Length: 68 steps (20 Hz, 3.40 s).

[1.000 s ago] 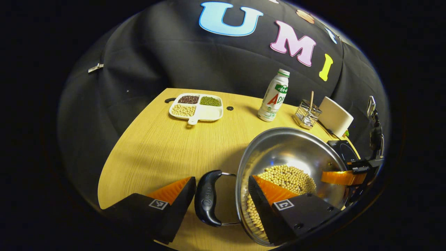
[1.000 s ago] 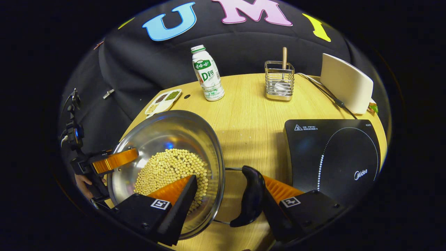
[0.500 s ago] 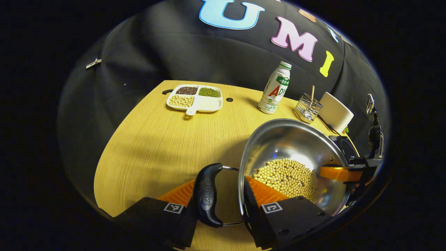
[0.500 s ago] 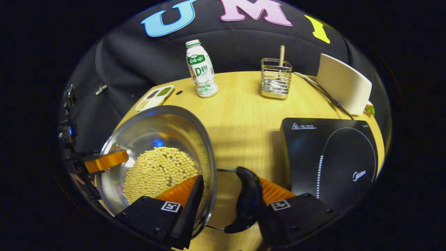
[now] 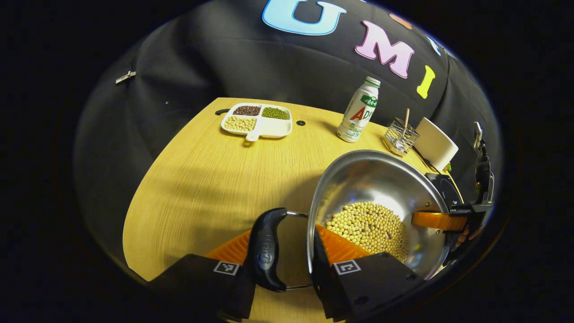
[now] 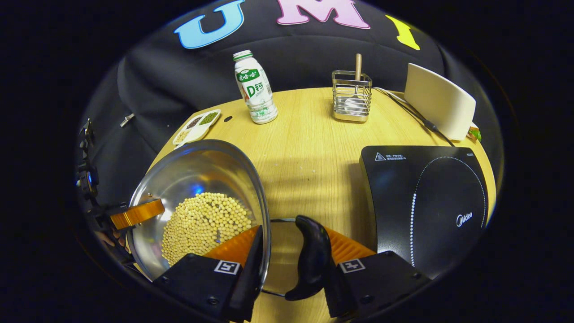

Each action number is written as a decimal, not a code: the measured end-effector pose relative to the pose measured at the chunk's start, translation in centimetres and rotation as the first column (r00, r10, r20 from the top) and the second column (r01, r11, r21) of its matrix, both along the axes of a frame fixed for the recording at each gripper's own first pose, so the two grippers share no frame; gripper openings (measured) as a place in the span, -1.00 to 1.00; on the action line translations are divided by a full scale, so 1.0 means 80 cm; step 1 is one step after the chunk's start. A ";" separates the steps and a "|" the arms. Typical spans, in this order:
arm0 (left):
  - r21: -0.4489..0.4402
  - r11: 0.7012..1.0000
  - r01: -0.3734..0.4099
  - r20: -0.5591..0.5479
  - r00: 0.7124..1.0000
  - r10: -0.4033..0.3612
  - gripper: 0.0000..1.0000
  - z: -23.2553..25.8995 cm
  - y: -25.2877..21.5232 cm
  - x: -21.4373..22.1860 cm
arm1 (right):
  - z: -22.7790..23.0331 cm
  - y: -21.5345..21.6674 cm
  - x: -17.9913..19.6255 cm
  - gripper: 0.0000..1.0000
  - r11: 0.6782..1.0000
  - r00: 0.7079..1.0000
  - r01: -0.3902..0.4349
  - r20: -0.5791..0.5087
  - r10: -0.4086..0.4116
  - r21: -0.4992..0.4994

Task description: First push the handle of the pot to place it horizontally, then grasp the pot with both hands and set it on the induction cooktop.

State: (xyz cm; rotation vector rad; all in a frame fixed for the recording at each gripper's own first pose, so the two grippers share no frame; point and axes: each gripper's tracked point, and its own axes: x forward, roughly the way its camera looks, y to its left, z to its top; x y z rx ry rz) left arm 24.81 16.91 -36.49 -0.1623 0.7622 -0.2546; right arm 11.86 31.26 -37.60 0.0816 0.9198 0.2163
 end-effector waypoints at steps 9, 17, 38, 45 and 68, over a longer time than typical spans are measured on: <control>0.035 0.998 -0.048 0.031 0.998 0.047 0.17 0.058 0.009 -0.040 | 0.045 0.007 -0.020 0.30 0.998 0.998 -0.052 0.033 0.051 0.028; 0.016 0.997 -0.074 0.020 0.997 0.074 0.19 0.121 -0.048 -0.097 | 0.119 -0.055 -0.048 0.21 0.997 0.997 -0.076 0.036 0.075 0.026; -0.018 0.998 -0.053 0.020 0.998 0.054 0.17 0.149 -0.318 -0.097 | 0.155 -0.317 0.000 0.29 0.999 0.999 -0.046 0.027 0.045 0.011; -0.018 1.000 -0.011 0.002 1.000 0.011 0.17 0.129 -0.384 -0.070 | 0.132 -0.382 0.024 0.29 1.000 1.000 0.004 0.008 -0.004 0.001; -0.017 1.000 0.001 0.002 1.000 -0.001 0.21 0.078 -0.451 -0.037 | 0.082 -0.442 0.059 0.28 0.998 0.999 0.043 0.019 -0.044 0.038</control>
